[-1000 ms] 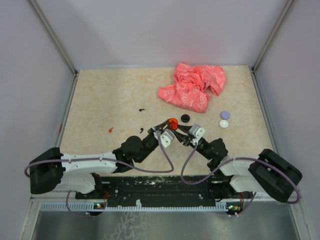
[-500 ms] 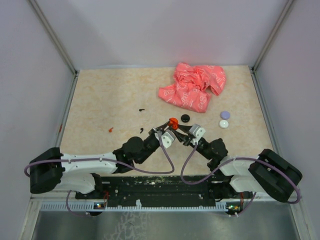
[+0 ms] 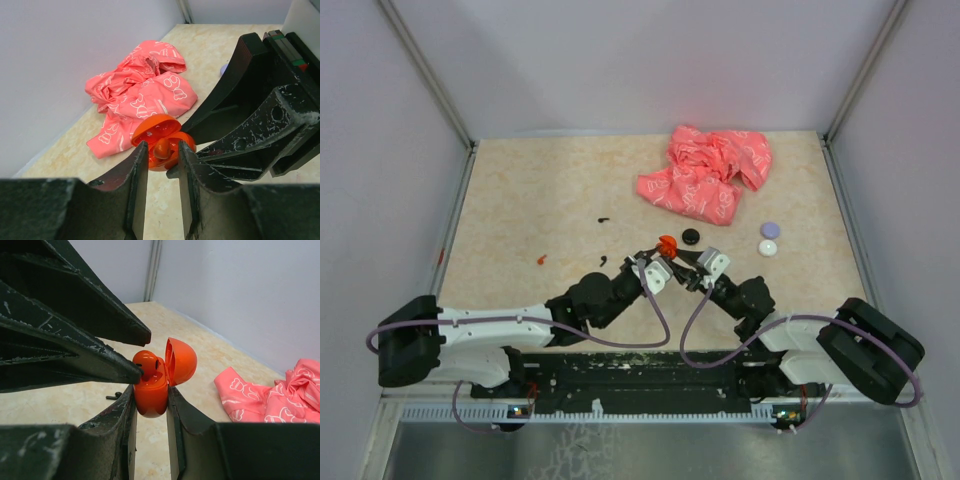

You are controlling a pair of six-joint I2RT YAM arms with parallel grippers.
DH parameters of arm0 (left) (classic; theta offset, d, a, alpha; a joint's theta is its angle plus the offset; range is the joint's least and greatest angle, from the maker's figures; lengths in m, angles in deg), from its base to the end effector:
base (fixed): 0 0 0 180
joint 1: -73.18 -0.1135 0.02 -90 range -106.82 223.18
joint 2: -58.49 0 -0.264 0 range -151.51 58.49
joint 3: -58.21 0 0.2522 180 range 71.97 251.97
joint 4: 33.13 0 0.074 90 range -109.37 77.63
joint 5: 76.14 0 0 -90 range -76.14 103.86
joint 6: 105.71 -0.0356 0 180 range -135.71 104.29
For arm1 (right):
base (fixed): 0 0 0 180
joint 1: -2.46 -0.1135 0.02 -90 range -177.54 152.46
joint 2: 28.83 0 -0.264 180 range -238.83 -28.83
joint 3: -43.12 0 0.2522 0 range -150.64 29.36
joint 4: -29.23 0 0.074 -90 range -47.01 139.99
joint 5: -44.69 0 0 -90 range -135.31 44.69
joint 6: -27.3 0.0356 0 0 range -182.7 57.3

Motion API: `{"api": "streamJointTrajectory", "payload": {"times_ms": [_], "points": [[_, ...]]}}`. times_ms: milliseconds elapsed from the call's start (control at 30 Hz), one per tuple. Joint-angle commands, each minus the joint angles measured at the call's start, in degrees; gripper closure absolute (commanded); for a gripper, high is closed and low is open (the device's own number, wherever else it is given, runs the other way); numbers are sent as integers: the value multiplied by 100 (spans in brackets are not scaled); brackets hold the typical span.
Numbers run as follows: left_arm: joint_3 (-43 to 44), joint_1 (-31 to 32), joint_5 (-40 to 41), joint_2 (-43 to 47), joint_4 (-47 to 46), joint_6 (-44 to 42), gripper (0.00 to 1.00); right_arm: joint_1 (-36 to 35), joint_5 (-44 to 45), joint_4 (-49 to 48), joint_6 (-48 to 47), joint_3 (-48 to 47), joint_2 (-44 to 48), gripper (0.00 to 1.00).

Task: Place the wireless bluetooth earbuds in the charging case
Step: Place the earbud in the charging case, then adjust the earbud with the charging case.

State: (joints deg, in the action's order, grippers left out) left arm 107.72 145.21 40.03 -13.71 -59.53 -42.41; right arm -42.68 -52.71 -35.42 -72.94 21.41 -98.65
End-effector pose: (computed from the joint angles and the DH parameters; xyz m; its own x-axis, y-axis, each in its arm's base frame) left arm 0.1006 -0.2593 0.2744 0.3404 0.2575 -0.9043 0.6324 0.6490 0.4229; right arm 0.1393 0.1465 0.2047 0.3381 0.0898 -0.9368 -0.7417 0.6381 -0.2065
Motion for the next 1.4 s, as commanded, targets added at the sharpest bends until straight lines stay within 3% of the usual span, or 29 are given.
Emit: {"api": "streamJointTrajectory", "payload": {"times_ms": [0,333,733,1367], "points": [[217,57,5,154,368,416,63,-38,3,-368,92,-50,96,100],[733,52,632,352,1413,1508,52,-38,-4,-351,101,-25,118,100],[1784,-221,432,412,3557,3011,35,-38,-33,-298,119,9,123,100],[2147,-611,317,84,4141,3522,33,-38,-79,-249,136,14,116,100]]}}
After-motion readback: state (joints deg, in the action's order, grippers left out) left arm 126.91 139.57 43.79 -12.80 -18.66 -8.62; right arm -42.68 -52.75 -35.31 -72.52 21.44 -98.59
